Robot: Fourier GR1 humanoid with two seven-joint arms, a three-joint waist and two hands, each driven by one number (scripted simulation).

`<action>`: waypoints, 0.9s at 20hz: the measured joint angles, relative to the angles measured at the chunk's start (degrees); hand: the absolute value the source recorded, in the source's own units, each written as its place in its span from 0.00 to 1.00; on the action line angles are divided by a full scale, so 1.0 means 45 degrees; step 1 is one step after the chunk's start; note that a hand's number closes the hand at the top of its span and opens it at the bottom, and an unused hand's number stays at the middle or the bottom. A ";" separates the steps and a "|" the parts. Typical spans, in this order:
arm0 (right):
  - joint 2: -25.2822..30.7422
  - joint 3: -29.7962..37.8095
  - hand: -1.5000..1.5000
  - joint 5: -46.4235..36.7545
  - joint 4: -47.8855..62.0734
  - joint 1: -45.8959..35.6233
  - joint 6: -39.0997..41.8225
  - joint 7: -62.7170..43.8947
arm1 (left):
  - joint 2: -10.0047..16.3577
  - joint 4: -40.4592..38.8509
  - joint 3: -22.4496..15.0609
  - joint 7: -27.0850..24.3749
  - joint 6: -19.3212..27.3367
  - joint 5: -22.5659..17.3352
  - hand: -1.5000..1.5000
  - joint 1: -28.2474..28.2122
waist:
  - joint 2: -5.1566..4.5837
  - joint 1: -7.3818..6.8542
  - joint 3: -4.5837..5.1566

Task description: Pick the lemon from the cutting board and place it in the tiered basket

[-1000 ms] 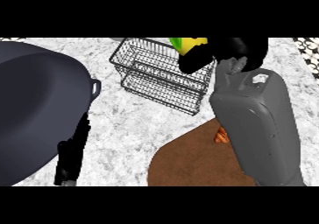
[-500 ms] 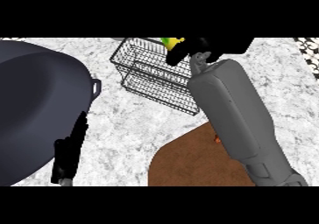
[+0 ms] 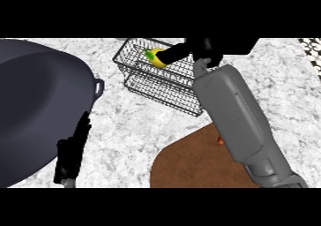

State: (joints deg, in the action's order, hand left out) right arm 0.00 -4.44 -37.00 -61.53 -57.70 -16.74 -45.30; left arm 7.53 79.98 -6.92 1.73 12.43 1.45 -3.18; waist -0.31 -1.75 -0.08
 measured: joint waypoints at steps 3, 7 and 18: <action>0.0002 0.0162 0.00 0.1035 -0.0007 -0.0011 -0.1105 0.0692 | -0.0185 0.0018 -0.0124 -0.0075 0.0166 0.0166 0.50 -0.0043 | 0.0015 0.0025 -0.0005; 0.0101 0.0656 0.00 0.1706 -0.0344 0.0196 -0.2219 0.1792 | -0.0055 -0.0153 0.0140 -0.0469 0.0013 0.0034 0.50 -0.0154 | 0.0046 0.0158 -0.0015; 0.2296 0.2177 0.00 0.0463 -0.4386 0.2184 -0.3410 -0.0288 | 0.0014 0.0399 0.0347 -0.0212 0.0060 -0.0090 0.50 -0.0845 | 0.0222 0.0749 0.0003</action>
State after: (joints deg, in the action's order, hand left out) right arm 10.33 5.35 -34.92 -81.27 -47.87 -32.09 -46.60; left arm 7.59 81.77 -5.35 0.77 12.70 1.05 -6.99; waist 0.69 1.62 -0.07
